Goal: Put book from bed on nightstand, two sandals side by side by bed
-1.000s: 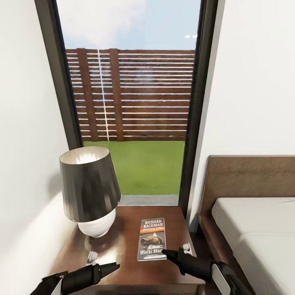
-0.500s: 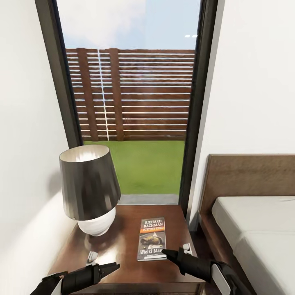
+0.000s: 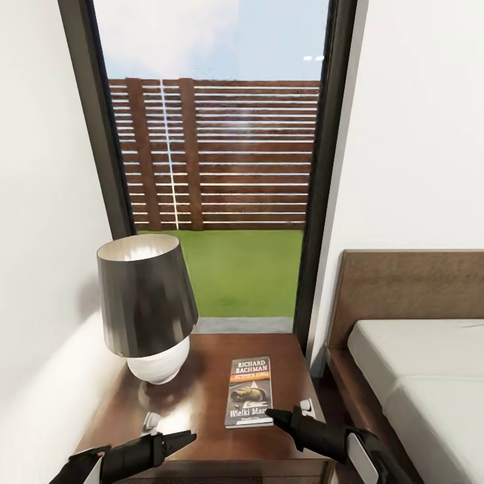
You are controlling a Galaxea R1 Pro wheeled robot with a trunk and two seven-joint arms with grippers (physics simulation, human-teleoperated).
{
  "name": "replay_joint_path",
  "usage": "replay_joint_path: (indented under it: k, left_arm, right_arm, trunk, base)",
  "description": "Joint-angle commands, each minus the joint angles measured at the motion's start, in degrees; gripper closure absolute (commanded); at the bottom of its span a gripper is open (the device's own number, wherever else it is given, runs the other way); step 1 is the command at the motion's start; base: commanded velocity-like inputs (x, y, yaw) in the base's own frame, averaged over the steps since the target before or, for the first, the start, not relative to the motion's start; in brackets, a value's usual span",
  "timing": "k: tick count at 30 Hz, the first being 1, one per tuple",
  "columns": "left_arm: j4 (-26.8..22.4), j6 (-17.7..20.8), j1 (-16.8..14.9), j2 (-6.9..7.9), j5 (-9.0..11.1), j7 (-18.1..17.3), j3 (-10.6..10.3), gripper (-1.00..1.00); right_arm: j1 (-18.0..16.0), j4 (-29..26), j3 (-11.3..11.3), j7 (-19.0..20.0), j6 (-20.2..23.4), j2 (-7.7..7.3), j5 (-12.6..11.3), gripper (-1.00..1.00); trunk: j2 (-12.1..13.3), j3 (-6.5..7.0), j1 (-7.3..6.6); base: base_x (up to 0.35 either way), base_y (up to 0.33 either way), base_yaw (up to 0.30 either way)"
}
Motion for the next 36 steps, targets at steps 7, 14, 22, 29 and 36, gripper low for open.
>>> replay_joint_path:
  k: [7,14,22,29,36]
  left_arm:
    - [0.02,0.53,-0.02,0.05,0.11,-0.2,0.04,-1.0]
    - [0.04,0.52,-0.02,0.06,0.11,-0.2,0.04,-1.0]
    - [0.06,0.51,-0.02,0.06,0.15,-0.19,0.04,-1.0]
    - [0.03,0.51,-0.02,0.06,0.12,-0.23,0.04,-1.0]
    - [0.04,0.53,-0.02,0.06,0.11,-0.21,0.04,-1.0]
  right_arm:
    - [-0.03,0.01,-0.11,0.15,0.3,0.04,-0.09,1.0]
    - [-0.07,0.05,-0.11,0.15,0.26,0.07,-0.09,1.0]
    - [-0.04,0.03,-0.12,0.15,0.22,0.05,-0.09,1.0]
    - [-0.04,0.02,-0.13,0.16,0.22,0.04,-0.09,1.0]
    - [-0.03,0.03,-0.12,0.16,0.23,0.07,-0.09,1.0]
  trunk:
    - [-0.03,-0.06,-0.01]
    - [-0.03,-0.06,-0.01]
    - [-0.03,-0.06,-0.01]
    - [-0.03,-0.06,-0.01]
    - [-2.03,-0.96,1.09]
  base:
    - [0.058,0.0,0.0]
    - [0.117,0.0,0.0]
    - [0.139,0.026,0.0]
    - [0.019,0.004,0.0]
    - [0.0,0.0,0.0]
